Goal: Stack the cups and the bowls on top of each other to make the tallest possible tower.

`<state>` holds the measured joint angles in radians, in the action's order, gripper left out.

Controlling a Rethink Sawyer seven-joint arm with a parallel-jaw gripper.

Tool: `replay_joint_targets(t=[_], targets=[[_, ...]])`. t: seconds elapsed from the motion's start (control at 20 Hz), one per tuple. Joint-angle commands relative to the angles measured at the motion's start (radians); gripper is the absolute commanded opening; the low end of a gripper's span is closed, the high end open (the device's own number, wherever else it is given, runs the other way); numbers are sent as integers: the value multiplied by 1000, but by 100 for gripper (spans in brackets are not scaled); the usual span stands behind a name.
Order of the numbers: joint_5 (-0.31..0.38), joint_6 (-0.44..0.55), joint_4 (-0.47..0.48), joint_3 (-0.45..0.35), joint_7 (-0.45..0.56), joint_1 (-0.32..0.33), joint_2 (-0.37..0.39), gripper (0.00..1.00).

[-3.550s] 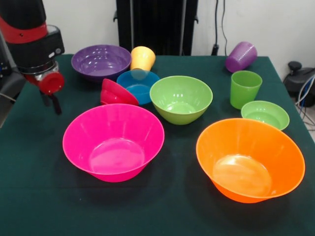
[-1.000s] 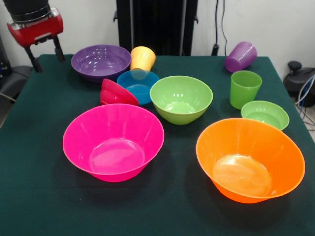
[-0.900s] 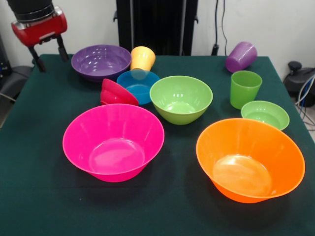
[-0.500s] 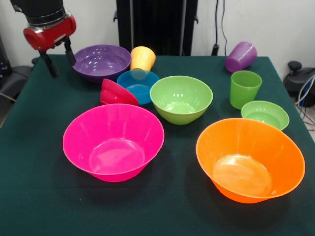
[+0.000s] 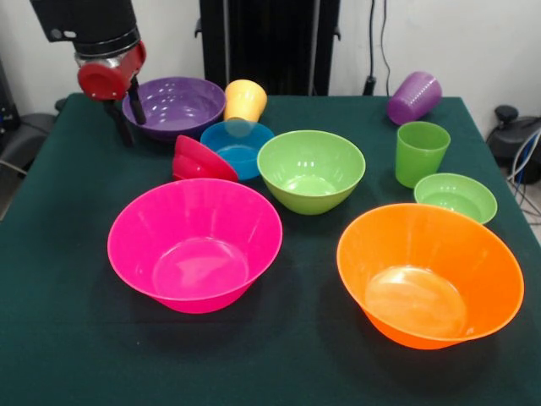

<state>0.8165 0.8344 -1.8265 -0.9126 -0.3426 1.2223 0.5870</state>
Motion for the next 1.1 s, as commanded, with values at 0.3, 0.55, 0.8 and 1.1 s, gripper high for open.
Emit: replay_joint_targets(t=[0.3, 0.55, 0.8, 1.1], targets=[[135, 63, -96, -40, 408, -106, -22, 100], [195, 65, -46, -1, 455, -138, -55, 100], [190, 66, -32, 8, 462, -133, -57, 100], [143, 78, -35, 5, 402, -133, -20, 100]])
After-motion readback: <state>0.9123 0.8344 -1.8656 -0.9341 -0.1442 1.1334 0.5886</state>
